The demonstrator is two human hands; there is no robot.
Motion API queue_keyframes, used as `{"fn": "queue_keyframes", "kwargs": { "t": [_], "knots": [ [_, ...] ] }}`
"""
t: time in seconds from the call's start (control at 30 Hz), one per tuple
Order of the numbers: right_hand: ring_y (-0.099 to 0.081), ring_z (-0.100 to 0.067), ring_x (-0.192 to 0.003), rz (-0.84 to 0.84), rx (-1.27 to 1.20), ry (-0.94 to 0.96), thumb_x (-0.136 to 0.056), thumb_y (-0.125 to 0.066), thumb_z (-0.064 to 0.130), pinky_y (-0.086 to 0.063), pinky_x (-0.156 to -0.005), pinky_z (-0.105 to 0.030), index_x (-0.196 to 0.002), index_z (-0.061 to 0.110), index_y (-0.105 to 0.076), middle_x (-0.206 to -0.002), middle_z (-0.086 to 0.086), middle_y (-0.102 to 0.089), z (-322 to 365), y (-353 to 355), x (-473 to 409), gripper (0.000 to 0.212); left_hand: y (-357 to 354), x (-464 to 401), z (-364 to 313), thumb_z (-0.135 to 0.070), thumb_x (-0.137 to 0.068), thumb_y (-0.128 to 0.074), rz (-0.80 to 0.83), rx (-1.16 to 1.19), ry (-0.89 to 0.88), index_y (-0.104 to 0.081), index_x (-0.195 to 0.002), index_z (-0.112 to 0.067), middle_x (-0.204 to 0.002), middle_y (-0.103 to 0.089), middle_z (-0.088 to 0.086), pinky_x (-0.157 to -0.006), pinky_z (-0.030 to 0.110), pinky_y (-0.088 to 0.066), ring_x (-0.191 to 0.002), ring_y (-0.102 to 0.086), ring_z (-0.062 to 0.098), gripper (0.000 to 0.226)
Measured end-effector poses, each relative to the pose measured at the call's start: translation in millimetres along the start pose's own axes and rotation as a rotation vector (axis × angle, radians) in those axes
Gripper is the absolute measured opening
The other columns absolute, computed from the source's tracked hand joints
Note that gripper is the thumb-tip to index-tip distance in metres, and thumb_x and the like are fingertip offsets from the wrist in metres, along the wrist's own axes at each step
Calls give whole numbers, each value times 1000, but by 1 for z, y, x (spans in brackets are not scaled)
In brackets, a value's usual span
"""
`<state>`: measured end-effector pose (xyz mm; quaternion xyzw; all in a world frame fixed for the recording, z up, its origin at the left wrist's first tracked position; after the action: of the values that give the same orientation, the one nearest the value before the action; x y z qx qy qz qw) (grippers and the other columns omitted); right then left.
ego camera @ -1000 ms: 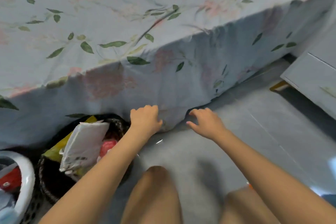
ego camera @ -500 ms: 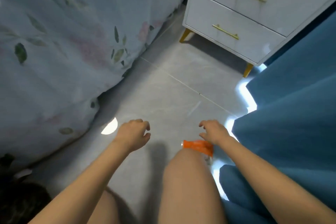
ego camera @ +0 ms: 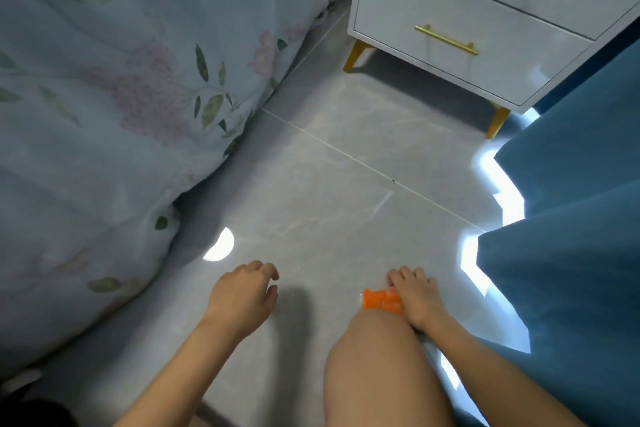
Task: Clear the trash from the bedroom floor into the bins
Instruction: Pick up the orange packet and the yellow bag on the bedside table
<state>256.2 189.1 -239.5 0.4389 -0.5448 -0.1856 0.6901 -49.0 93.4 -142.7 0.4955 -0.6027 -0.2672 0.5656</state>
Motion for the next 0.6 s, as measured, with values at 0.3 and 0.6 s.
{"fn": "queue_keyframes", "kwargs": {
  "t": [0.3,0.6],
  "knots": [
    [-59,-25,-109,47,-190,36,-76,-69,49,-45,-84,-31,-106,23,-64,-110,-4,-66,1,10,-26,40,-19,-1,12,-35,-94,-42,49,59,34,-56,-121,-29,-122,-60,-8,-83,30,-49,-107,-60,17,31],
    [-55,-21,-76,35,-406,352,-80,-72,38,-37,-68,-33,-69,23,-52,-75,-4,-59,98,109,-33,27,9,13,25,-56,-88,-51,-15,201,128,-45,-134,-27,-131,-55,-9,-90,31,-48,-117,-56,14,55]
  ]
}}
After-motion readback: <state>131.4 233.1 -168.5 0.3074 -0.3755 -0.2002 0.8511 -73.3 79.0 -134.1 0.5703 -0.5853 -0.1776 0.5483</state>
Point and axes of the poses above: each hand's wrist, its own x-axis away from the middle knuckle, its own y-axis out of the back of the hand, z = x × y, the point moved 1 cm from there along -x, towards the middle knuckle
